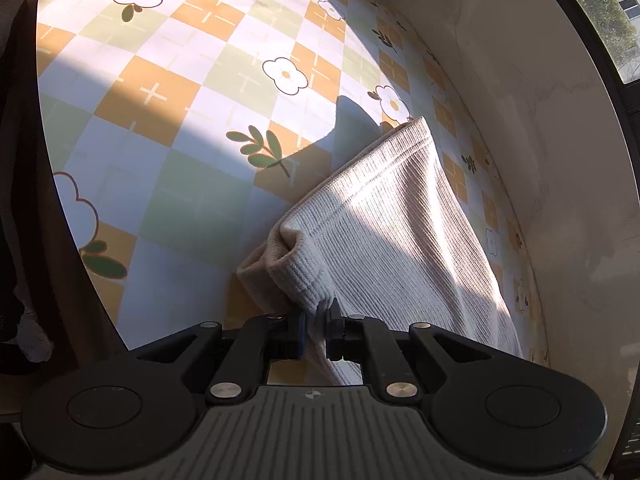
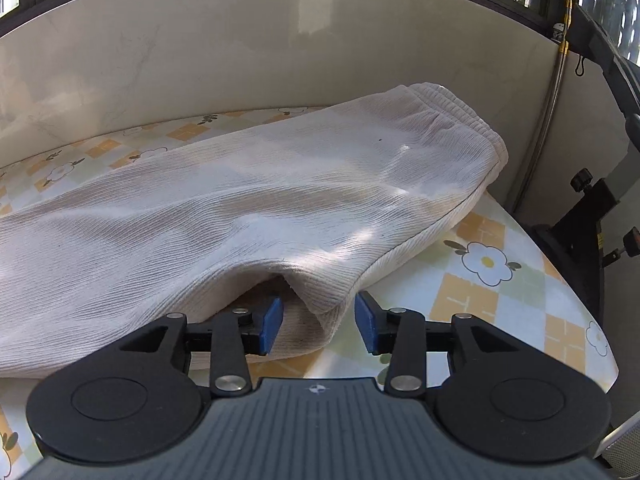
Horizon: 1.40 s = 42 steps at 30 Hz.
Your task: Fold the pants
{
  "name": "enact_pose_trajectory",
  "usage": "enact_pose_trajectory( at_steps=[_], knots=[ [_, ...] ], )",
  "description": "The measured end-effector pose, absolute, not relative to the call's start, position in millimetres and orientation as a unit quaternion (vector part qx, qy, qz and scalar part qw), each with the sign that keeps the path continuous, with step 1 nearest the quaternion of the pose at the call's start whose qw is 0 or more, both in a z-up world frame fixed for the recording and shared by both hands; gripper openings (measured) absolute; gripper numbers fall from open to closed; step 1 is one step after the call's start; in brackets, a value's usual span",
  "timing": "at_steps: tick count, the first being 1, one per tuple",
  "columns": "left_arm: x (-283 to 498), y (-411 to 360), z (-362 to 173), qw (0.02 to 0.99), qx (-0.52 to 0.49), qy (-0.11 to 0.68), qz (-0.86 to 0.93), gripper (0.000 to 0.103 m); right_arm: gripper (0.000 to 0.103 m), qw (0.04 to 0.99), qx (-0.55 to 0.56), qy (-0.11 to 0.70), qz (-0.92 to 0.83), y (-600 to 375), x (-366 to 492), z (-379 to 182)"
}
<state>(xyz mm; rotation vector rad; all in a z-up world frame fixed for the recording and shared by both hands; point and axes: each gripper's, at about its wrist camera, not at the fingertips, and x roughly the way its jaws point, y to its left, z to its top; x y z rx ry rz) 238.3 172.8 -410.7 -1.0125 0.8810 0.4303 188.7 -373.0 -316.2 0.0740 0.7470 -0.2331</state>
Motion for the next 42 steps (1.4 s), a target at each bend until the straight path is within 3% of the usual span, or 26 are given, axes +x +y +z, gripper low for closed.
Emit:
enact_pose_trajectory(
  at_steps=[3, 6, 11, 16, 18, 36, 40, 42],
  knots=[
    [238.8, 172.3, -409.7, 0.760, -0.465, 0.406, 0.203, 0.009, 0.045, 0.921, 0.031, 0.368, -0.124, -373.5, 198.3, -319.9],
    [239.6, 172.4, -409.0, 0.758, -0.465, 0.408, 0.205, 0.009, 0.034, 0.912, 0.017, 0.379, -0.155, -387.2, 197.1, -320.5],
    [238.6, 172.3, -410.2, 0.757, -0.468, 0.406, 0.207, 0.009, 0.035, 0.917, 0.048, 0.373, -0.134, -408.7, 175.6, -322.1],
    [238.4, 173.7, -410.2, 0.755, -0.471, 0.406, 0.209, 0.009, 0.014, 0.924, 0.069, 0.353, -0.131, -402.7, 168.3, -316.0],
    [239.0, 174.4, -409.7, 0.754, -0.471, 0.406, 0.210, 0.009, 0.011, 0.928, 0.072, 0.339, -0.133, -396.9, 165.0, -309.2],
    [241.6, 178.9, -402.7, 0.768, -0.443, 0.411, 0.213, 0.010, 0.012, 0.917, 0.110, 0.359, -0.132, -386.3, 148.2, -310.2],
    [234.6, 180.6, -404.2, 0.773, -0.450, 0.399, 0.200, 0.015, 0.014, 0.914, 0.121, 0.364, -0.131, -385.8, 144.1, -305.3],
    [231.0, 184.2, -402.1, 0.768, -0.465, 0.393, 0.199, 0.025, 0.019, 0.911, 0.133, 0.366, -0.135, -384.7, 138.4, -301.8]
  ],
)
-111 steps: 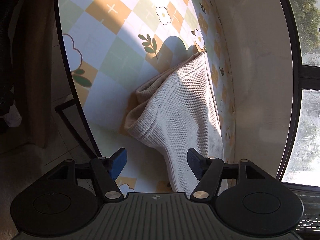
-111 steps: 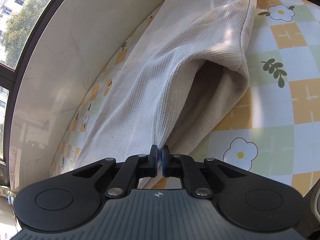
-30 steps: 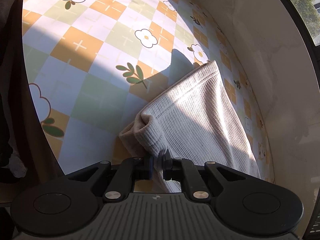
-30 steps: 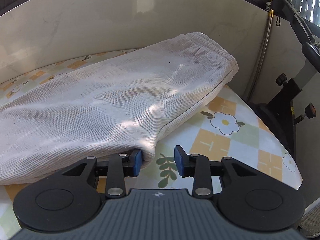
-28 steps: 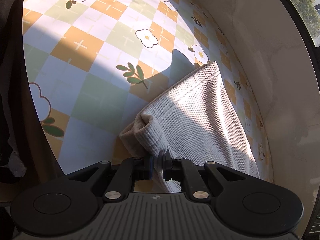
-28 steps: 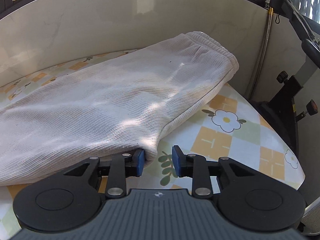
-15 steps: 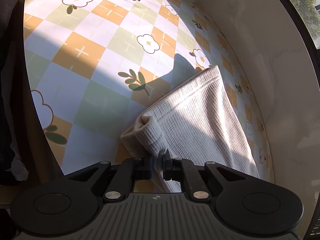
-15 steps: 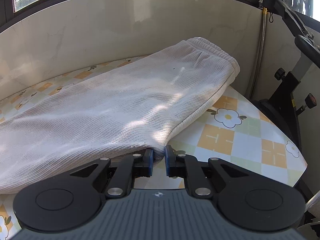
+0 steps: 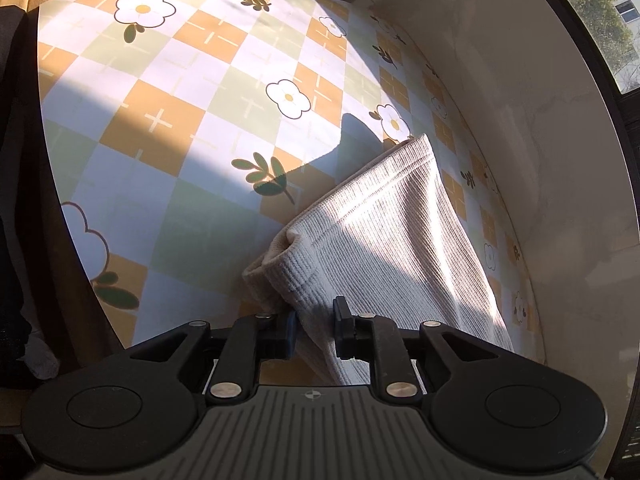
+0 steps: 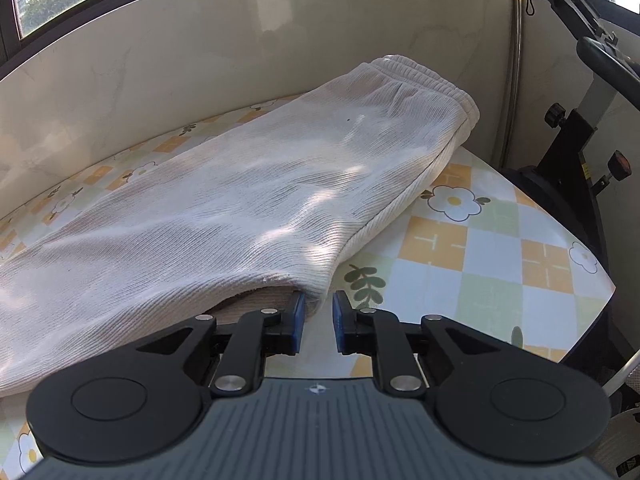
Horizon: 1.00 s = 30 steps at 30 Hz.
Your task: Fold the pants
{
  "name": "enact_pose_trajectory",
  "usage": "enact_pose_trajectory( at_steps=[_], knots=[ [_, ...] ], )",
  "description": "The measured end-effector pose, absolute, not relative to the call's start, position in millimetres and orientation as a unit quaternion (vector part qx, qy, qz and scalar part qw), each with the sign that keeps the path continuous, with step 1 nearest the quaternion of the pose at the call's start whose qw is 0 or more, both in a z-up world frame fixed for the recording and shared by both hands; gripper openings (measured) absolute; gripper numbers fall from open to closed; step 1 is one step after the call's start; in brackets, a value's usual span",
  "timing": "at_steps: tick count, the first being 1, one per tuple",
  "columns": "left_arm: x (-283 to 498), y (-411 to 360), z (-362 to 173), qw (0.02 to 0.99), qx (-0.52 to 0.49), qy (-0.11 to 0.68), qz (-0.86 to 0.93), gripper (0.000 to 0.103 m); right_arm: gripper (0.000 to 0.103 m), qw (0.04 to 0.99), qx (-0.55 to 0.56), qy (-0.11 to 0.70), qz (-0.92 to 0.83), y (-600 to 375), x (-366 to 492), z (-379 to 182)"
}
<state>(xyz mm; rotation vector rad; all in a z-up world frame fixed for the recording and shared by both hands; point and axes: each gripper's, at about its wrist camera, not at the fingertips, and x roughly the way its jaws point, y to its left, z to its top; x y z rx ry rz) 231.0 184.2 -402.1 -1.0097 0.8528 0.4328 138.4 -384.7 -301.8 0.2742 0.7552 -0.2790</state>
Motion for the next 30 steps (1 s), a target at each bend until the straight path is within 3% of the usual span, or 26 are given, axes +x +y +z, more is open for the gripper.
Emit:
enact_pose_trajectory(
  at_steps=[2, 4, 16, 30],
  knots=[
    [224.8, 186.4, -397.7, 0.766, -0.480, 0.377, 0.201, 0.051, 0.019, 0.910, 0.152, 0.363, -0.130, -383.5, 129.4, -298.0],
    [218.6, 187.5, -392.7, 0.763, -0.486, 0.368, 0.213, 0.060, 0.019, 0.911, 0.159, 0.359, -0.126, -380.2, 122.9, -294.1],
    [205.5, 182.3, -400.9, 0.742, -0.522, 0.366, 0.207, 0.060, 0.019, 0.930, 0.178, 0.313, -0.075, -346.5, 139.8, -264.6],
    [219.2, 168.3, -411.8, 0.752, -0.507, 0.374, 0.195, 0.061, 0.019, 0.926, 0.178, 0.328, -0.047, -312.1, 141.0, -269.5]
  ],
)
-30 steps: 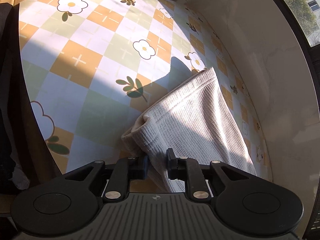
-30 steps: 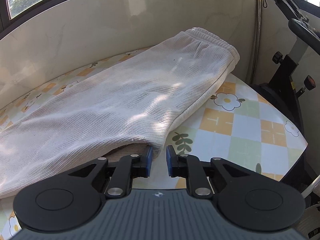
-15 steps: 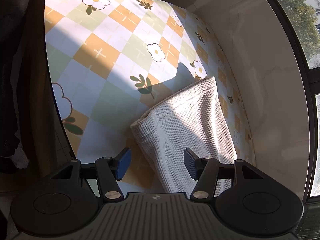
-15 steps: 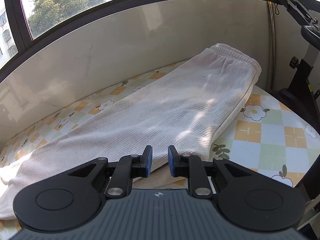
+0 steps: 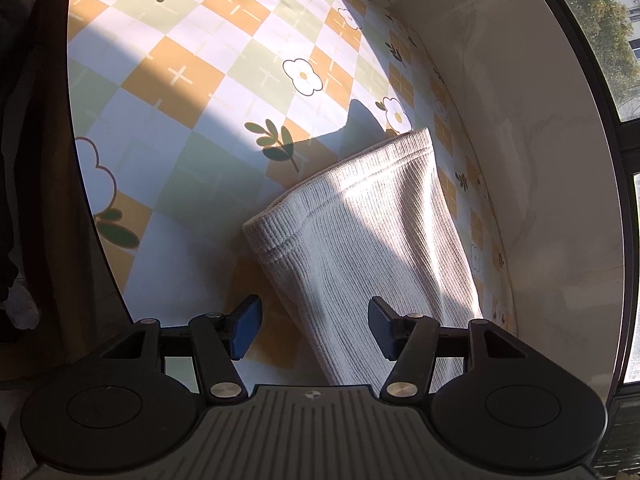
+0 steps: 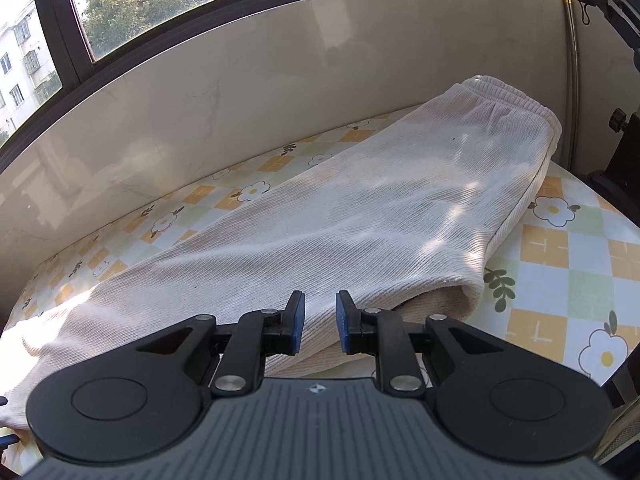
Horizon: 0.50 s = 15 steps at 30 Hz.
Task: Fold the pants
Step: 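Open the left gripper and release the pants edge, then grasp the pants edge with the left gripper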
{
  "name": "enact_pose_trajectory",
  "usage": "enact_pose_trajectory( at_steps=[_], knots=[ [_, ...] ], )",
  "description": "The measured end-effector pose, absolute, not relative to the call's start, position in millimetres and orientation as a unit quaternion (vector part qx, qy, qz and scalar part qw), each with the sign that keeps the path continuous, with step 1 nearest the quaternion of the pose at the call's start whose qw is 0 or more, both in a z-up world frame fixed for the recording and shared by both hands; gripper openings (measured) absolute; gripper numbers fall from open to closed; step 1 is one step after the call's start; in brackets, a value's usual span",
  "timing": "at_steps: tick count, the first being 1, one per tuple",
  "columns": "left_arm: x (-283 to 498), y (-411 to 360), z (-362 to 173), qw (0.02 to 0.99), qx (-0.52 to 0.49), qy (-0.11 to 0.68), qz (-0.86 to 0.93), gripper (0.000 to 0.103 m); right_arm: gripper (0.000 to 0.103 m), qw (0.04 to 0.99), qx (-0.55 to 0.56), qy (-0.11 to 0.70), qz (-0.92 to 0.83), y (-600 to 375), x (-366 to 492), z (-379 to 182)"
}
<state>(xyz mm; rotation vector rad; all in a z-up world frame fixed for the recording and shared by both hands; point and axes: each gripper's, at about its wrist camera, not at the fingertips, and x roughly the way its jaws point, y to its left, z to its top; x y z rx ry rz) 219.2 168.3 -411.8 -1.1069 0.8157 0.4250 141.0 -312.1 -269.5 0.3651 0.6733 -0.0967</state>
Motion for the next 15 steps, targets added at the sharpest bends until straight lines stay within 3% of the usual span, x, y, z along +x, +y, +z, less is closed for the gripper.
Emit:
enact_pose_trajectory(
  at_steps=[15],
  knots=[
    [251.7, 149.6, -402.7, 0.819, -0.374, 0.385, 0.202, 0.058, 0.020, 0.922, 0.186, 0.331, -0.069, -313.3, 128.8, -270.3]
  ],
)
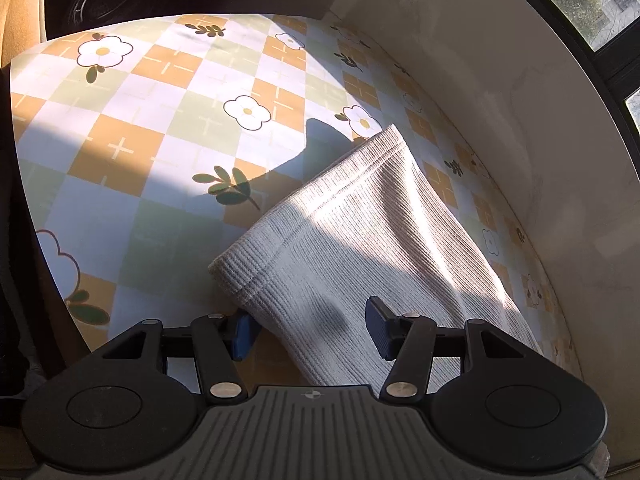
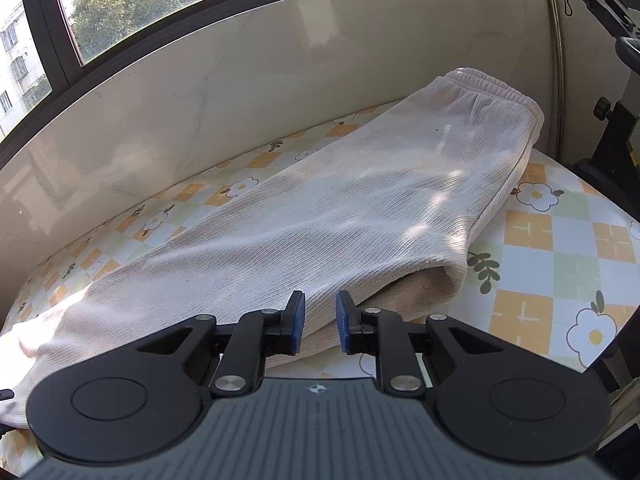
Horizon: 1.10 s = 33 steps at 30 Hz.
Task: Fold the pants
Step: 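Grasp the pants edge with the left gripper, then lift the pants edge with the left gripper, lay it over, open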
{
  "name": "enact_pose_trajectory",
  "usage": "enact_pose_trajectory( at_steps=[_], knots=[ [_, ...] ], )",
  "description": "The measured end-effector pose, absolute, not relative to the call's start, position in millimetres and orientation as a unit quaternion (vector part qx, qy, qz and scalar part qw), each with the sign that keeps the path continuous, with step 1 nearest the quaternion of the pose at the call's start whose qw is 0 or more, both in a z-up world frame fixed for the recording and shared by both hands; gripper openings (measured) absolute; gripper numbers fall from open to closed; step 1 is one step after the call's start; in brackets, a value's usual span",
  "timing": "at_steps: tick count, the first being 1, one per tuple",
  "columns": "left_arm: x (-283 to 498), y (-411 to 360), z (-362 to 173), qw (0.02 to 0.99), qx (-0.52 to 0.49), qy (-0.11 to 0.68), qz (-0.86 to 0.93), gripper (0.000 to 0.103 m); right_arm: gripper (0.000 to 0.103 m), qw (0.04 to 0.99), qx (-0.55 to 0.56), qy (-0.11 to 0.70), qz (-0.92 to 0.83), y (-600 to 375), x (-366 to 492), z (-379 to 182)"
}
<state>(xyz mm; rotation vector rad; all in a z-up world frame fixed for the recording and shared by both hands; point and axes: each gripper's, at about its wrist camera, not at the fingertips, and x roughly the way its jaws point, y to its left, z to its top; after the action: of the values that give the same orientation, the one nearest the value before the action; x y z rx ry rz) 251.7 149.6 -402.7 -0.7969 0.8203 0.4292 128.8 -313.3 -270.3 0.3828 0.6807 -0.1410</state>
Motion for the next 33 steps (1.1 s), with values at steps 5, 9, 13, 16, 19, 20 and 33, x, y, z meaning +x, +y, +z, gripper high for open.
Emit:
enact_pose_trajectory(
  at_steps=[5, 9, 13, 16, 19, 20, 33],
  knots=[
    [266.1, 144.9, -404.8, 0.834, -0.348, 0.379, 0.202, 0.056, 0.020, 0.922, 0.184, 0.333, -0.075, -314.3, 126.5, -269.4],
    [272.6, 160.0, -411.1, 0.812, -0.383, 0.387, 0.212, 0.016, 0.020, 0.922, 0.180, 0.333, -0.077, -312.8, 125.7, -268.0],
    [271.7, 166.2, -409.4, 0.805, -0.401, 0.387, 0.203, 0.015, 0.020, 0.922, 0.179, 0.335, -0.080, -312.9, 126.5, -267.2],
    [272.5, 173.0, -405.4, 0.804, -0.412, 0.380, 0.201, 0.015, 0.020, 0.921, 0.176, 0.338, -0.078, -311.6, 128.5, -266.9],
    [273.6, 179.5, -394.8, 0.813, -0.405, 0.364, 0.206, 0.015, 0.020, 0.923, 0.169, 0.338, -0.069, -308.1, 131.9, -265.1],
    [272.9, 183.5, -391.7, 0.814, -0.405, 0.359, 0.211, 0.015, 0.020, 0.924, 0.166, 0.337, -0.067, -307.1, 133.0, -264.5],
    [260.5, 233.7, -377.6, 0.798, -0.361, 0.350, 0.332, 0.014, 0.020, 0.926, 0.157, 0.339, -0.042, -295.3, 143.7, -266.0]
  ],
)
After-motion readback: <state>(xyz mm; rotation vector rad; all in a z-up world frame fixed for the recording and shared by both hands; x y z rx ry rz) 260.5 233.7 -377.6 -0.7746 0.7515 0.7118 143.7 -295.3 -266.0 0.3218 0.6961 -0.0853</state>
